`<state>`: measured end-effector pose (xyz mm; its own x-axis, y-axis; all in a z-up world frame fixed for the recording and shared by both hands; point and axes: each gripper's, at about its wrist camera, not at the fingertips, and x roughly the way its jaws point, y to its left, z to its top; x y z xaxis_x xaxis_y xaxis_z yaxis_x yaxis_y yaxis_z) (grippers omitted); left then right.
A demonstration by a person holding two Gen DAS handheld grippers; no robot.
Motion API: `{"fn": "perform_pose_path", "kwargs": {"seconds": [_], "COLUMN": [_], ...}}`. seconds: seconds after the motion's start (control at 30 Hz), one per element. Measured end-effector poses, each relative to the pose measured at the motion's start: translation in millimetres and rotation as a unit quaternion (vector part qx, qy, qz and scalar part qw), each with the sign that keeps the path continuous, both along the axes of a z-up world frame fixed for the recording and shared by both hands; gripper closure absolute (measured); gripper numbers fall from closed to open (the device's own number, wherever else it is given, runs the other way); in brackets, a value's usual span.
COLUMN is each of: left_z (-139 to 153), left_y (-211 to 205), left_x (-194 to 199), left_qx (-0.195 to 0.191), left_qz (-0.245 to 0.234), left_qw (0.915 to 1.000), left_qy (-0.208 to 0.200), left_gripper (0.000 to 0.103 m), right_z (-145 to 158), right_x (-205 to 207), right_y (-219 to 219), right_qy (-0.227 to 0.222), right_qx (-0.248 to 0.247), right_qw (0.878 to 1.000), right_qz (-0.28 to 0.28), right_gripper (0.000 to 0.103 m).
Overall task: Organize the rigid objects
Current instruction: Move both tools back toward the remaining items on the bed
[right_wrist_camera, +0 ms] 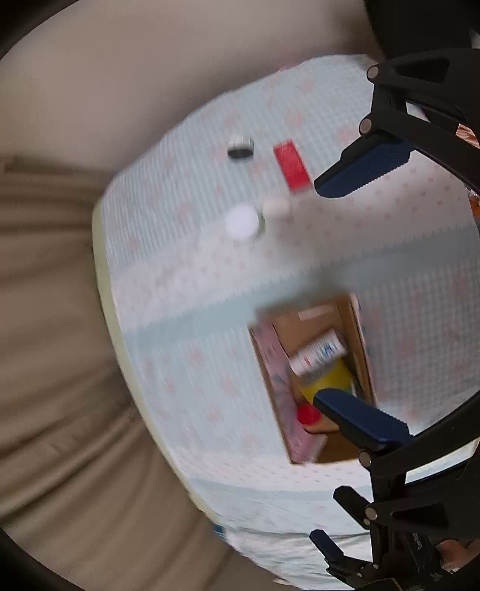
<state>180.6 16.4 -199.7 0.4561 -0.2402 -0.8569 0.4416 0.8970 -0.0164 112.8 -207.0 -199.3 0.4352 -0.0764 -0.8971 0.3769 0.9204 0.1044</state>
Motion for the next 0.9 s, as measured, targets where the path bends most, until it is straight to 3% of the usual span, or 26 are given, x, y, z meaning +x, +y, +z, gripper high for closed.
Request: {"fn": "perform_pose_path", "kwargs": {"seconds": [0.23, 0.4, 0.63, 0.7, 0.9], "left_z": [4, -17, -92, -113, -183], "left_y": [-104, -182, -283, -298, -345], "left_x": [23, 43, 71, 77, 84], "left_qx": [0.009, 0.019, 0.061, 0.066, 0.104], "left_qz": [-0.052, -0.097, -0.133, -0.137, -0.159], "left_qw": [0.9985, 0.9941, 0.9826, 0.9794, 0.9713], "left_qy": [0.013, 0.043, 0.115, 0.133, 0.144], "left_gripper": [0.000, 0.000, 0.000, 0.000, 0.001], "right_z": [-12, -43, -95, -112, -179], "right_x": [-13, -21, -18, -13, -3], "right_y": [-88, -144, -199, -209, -237], "right_qy": [0.005, 0.015, 0.016, 0.023, 0.041], "right_qx": [0.042, 0.101, 0.146, 0.158, 0.205], "right_qw": [0.997, 0.984, 0.957, 0.950, 0.912], "right_qz": [-0.066, -0.147, -0.249, -0.270, -0.354], "right_gripper": [0.000, 0.000, 0.001, 0.006, 0.018]}}
